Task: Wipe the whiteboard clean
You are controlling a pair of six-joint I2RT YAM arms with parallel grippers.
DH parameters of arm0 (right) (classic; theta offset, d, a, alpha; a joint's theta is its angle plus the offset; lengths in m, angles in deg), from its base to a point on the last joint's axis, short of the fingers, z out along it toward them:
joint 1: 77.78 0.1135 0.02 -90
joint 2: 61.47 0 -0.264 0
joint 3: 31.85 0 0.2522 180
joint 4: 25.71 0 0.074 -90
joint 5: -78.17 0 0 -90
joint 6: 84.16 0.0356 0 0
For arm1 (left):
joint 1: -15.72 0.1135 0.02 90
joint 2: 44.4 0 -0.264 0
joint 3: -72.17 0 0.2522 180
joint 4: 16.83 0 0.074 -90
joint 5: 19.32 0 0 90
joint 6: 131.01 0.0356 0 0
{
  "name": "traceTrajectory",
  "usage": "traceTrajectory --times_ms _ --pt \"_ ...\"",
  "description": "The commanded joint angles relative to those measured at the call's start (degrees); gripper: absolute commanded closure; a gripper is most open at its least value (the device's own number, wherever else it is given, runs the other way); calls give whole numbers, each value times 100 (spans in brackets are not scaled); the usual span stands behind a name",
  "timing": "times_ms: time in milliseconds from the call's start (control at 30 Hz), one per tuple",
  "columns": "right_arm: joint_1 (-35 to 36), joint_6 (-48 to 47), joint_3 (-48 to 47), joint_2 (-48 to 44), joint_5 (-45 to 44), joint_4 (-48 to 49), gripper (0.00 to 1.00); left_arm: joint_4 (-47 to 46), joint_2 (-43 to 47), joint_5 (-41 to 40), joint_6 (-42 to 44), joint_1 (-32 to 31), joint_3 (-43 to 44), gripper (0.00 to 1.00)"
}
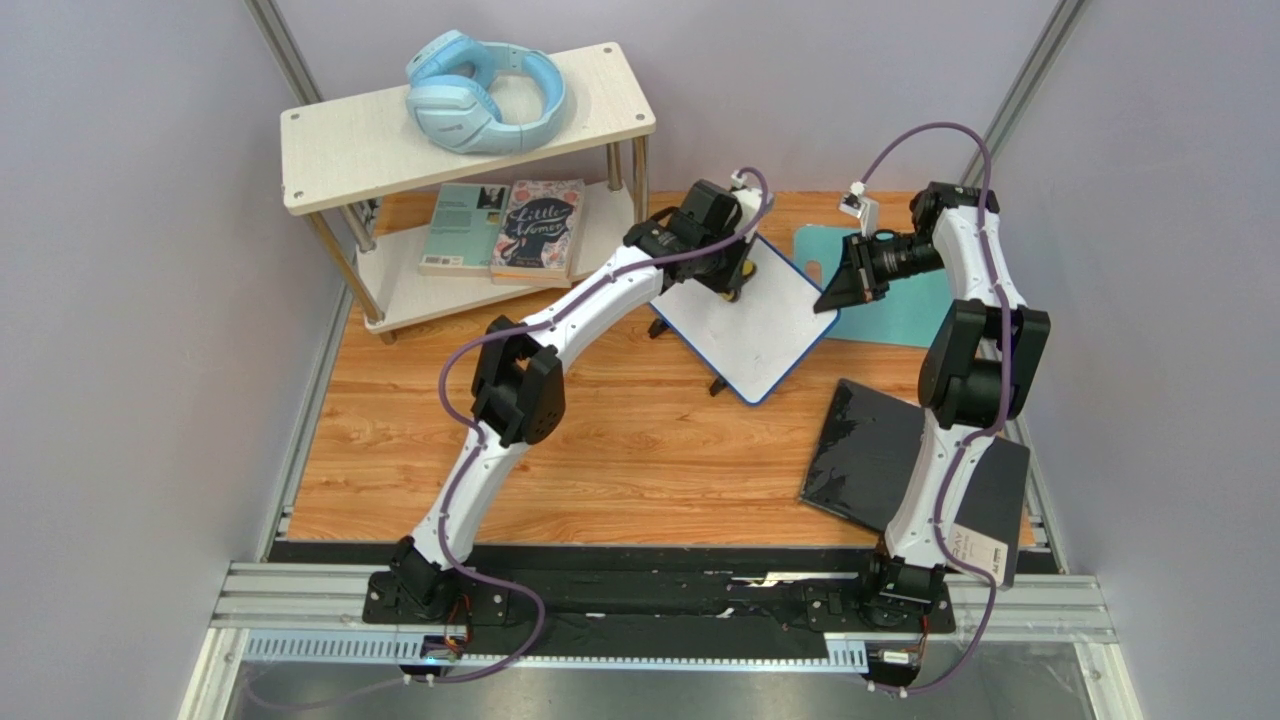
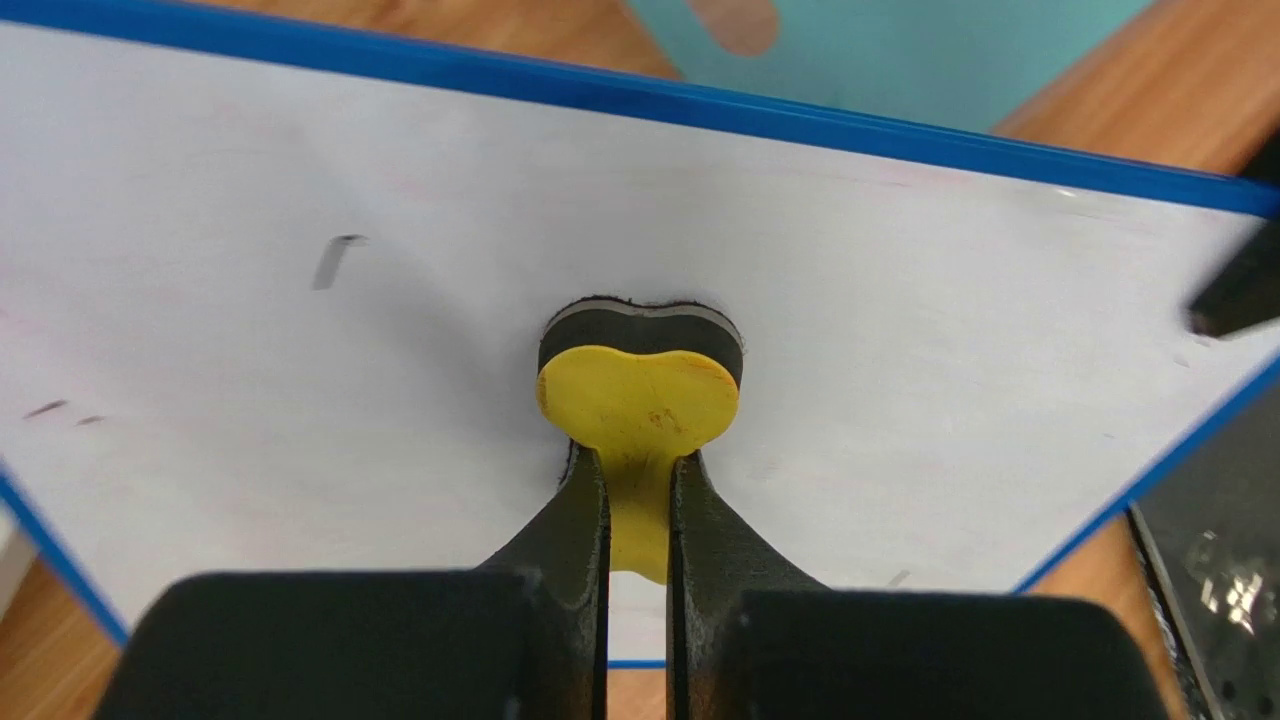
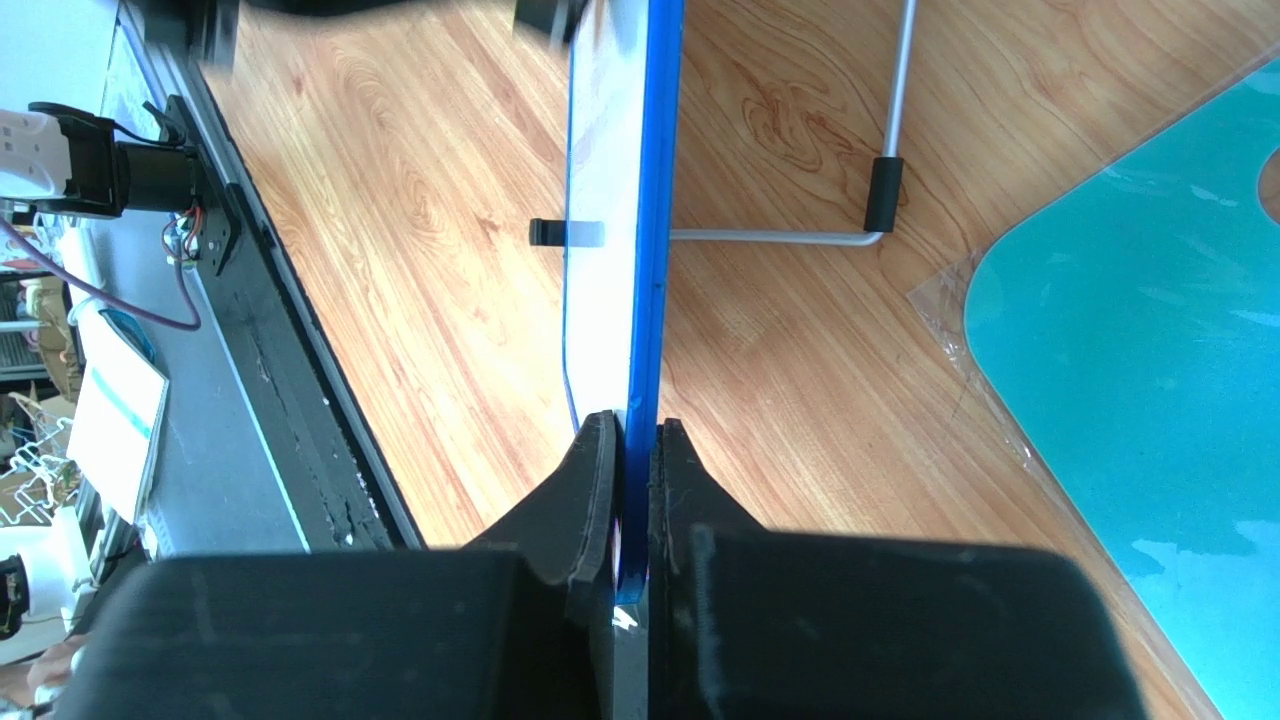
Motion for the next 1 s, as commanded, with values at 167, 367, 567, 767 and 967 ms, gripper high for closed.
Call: traceTrajectory --times_ms 167,367,567,767,967 --pt "24 -574 -94 -224 -581 -1330 100 250 -459 -331 -624 534 356 100" --pt "24 -636 2 -215 -554 -1330 100 31 -424 -576 -773 728 408 100" --pt "24 -662 -15 -241 -642 -1339 100 -224 -450 -849 -791 851 496 100" --pt "24 -662 11 -259 -633 -1339 100 -865 -503 -849 -607 878 523 100" --pt "24 -680 55 -285 -660 -1339 100 -1551 -600 -585 -378 878 619 100"
